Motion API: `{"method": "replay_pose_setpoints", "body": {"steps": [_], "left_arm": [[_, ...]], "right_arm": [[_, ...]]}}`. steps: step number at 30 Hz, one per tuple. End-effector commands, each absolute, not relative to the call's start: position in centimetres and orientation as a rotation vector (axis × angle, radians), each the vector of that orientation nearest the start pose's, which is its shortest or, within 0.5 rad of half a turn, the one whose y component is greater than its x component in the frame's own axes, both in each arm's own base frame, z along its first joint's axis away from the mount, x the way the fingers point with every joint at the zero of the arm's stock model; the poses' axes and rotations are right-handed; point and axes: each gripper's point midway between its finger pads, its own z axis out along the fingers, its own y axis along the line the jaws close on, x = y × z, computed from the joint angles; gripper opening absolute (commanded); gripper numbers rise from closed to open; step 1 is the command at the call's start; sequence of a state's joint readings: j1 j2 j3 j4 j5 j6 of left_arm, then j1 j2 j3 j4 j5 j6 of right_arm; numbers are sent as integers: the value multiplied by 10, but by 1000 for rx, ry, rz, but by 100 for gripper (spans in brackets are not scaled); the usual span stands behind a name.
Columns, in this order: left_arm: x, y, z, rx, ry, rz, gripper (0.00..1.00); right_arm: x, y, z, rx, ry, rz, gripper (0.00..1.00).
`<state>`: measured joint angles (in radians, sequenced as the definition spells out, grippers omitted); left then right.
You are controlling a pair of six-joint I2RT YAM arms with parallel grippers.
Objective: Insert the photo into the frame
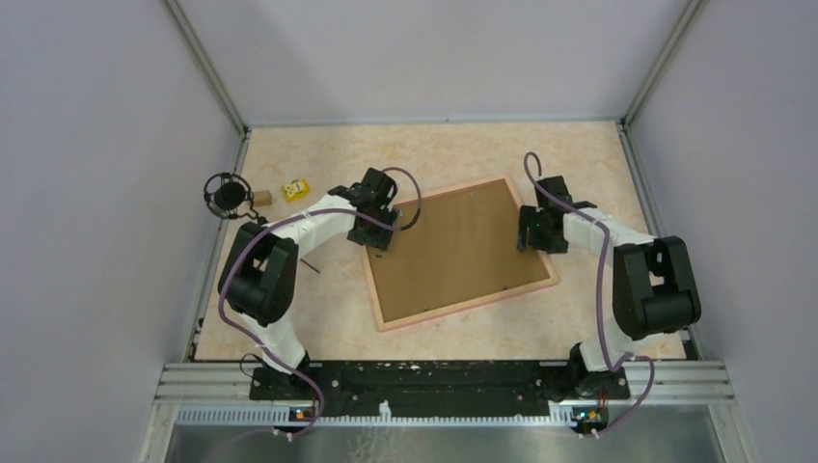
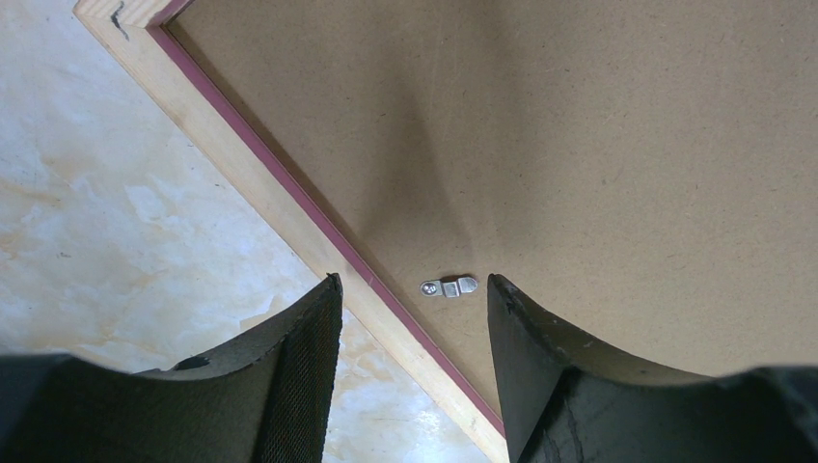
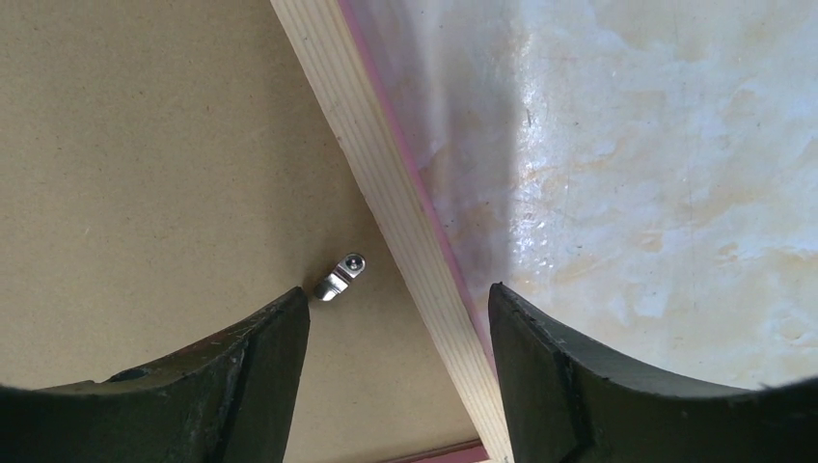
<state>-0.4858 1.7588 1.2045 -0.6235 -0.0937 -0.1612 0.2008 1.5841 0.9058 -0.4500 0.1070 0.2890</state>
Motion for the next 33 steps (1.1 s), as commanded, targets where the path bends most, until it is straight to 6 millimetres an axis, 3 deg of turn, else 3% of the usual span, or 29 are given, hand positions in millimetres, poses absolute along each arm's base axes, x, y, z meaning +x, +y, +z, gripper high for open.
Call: {"method": "replay_pose_setpoints", "body": {"steps": [1,10,16,33], "left_arm": [[336,-166,60,415,2666,-79,62],[336,-167,58,417,2669,-80,62],[337,-167,59,416,2668,-81,62],[337,-167,59,417,2665,-88,62]], "right_arm": [[327,53,23,164,2675,-66,66],[322,53,22,129,2706,-82,58],[317,56,22,89,2723,-57,47],[325,56,7,97,2720,-68,23]]}}
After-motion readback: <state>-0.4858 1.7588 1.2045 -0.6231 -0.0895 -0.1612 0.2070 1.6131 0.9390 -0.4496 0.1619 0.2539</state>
